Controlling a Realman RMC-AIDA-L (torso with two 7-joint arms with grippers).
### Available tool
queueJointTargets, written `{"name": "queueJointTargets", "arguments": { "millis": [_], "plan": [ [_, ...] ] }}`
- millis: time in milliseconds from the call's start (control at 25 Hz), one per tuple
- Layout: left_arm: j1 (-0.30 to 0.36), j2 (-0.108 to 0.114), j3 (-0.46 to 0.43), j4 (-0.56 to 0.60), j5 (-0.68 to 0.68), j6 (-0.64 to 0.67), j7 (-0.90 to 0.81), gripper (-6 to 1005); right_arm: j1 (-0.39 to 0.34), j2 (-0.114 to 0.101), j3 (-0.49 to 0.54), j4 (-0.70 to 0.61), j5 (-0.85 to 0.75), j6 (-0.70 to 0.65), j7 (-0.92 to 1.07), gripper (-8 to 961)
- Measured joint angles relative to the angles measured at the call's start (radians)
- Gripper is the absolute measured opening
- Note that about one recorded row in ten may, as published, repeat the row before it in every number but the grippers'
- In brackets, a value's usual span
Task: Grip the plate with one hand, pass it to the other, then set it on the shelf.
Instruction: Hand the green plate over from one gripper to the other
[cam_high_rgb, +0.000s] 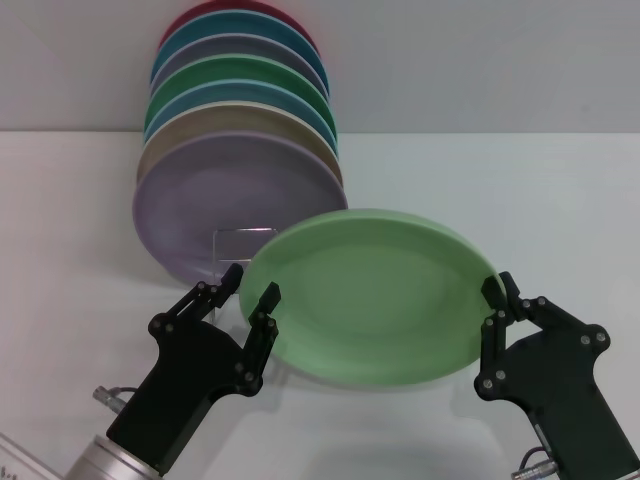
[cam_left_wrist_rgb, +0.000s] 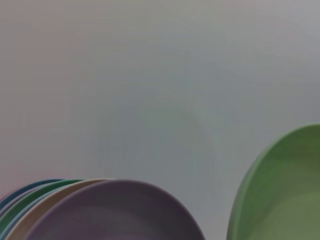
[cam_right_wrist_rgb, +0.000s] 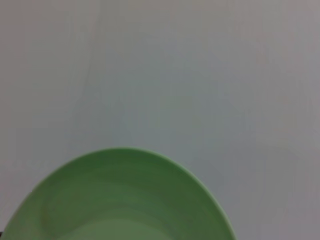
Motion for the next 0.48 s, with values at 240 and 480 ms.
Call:
{"name": "queueJointTargets", "arguments": {
  "millis": [240,480],
  "plan": [
    [-0.009,0.001,-0.002,0.0,-0.001,-0.014,0.0,376,0.001,0.0,-0.003,0.0,0.0,0.002,0.0,22],
    [-0.011,0.001,-0.013,0.002,-0.001,-0.017,-0.002,363,0.0,0.0,-0.003,-0.001,0.0,0.002,0.0,23]
  ]
}}
